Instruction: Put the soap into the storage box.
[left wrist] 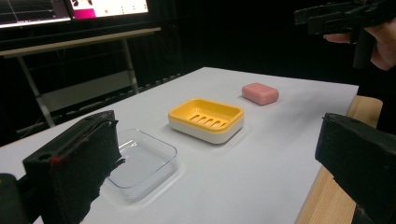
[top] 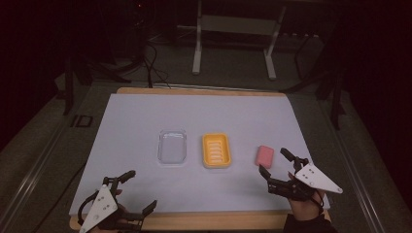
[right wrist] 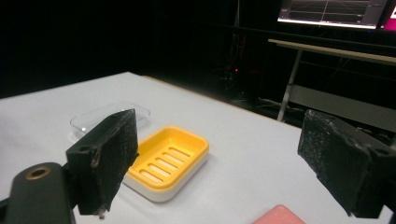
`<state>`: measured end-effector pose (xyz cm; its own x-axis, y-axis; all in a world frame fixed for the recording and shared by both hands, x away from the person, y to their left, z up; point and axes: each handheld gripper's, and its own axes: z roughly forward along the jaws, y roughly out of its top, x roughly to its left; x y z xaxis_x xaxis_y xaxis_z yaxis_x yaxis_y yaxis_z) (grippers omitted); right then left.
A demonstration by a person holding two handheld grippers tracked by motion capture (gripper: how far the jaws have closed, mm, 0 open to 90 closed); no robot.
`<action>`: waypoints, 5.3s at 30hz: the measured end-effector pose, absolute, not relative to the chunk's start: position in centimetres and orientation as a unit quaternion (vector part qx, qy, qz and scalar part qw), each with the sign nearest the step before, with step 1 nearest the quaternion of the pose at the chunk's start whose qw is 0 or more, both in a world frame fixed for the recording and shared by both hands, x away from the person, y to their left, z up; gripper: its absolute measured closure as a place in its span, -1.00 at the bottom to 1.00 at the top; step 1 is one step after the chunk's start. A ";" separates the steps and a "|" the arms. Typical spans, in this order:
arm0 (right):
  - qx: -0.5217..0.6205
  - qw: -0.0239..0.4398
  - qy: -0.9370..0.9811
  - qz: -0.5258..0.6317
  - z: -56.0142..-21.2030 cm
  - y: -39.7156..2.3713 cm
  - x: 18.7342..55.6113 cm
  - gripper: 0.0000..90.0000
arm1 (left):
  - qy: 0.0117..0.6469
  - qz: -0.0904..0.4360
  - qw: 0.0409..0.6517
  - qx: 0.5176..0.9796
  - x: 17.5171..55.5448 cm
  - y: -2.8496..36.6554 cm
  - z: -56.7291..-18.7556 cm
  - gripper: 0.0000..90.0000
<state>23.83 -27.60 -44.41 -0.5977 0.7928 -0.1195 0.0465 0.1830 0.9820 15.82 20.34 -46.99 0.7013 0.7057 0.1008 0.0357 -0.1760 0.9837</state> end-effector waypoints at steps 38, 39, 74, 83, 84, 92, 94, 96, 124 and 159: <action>0.376 0.232 0.804 0.399 -45.1 -26.1 26.8 -0.73 | 0.250 0.286 0.566 0.732 15.7 19.9 -47.2 -0.99; 0.376 0.232 0.804 0.399 -45.1 -26.1 26.8 -0.73 | 0.250 0.286 0.566 0.732 15.7 19.9 -47.2 -0.99; 0.552 0.052 0.813 0.177 -45.2 -25.1 28.8 -0.70 | 0.245 0.289 0.555 0.741 15.7 19.5 -47.3 -0.99; 0.595 0.017 0.801 0.061 -46.1 -24.8 29.1 -0.68 | 0.246 0.290 0.553 0.742 15.7 19.5 -47.3 -0.99; 0.599 0.011 0.798 0.059 -46.2 -24.8 29.1 -0.68 | 0.246 0.289 0.553 0.741 15.7 19.5 -47.3 -0.99; 0.642 -0.027 0.765 0.048 -45.9 -25.0 29.8 -0.68 | 0.246 0.289 0.551 0.744 15.7 19.4 -47.3 -0.99; 0.656 -0.036 0.753 0.042 -45.8 -24.9 30.0 -0.68 | 0.247 0.287 0.553 0.742 15.8 19.4 -47.3 -0.99; 0.670 -0.041 0.741 0.037 -45.8 -24.8 30.3 -0.68 | 0.247 0.287 0.553 0.742 15.8 19.4 -47.3 -0.99; 0.739 -0.004 0.670 0.066 -42.7 -24.1 37.2 -0.65 | 0.245 0.283 0.553 0.745 15.8 19.4 -47.4 -0.99; 0.772 0.029 0.634 0.029 -48.7 -24.3 42.2 -0.44 | 0.241 0.281 0.549 0.749 15.7 19.4 -47.4 -0.99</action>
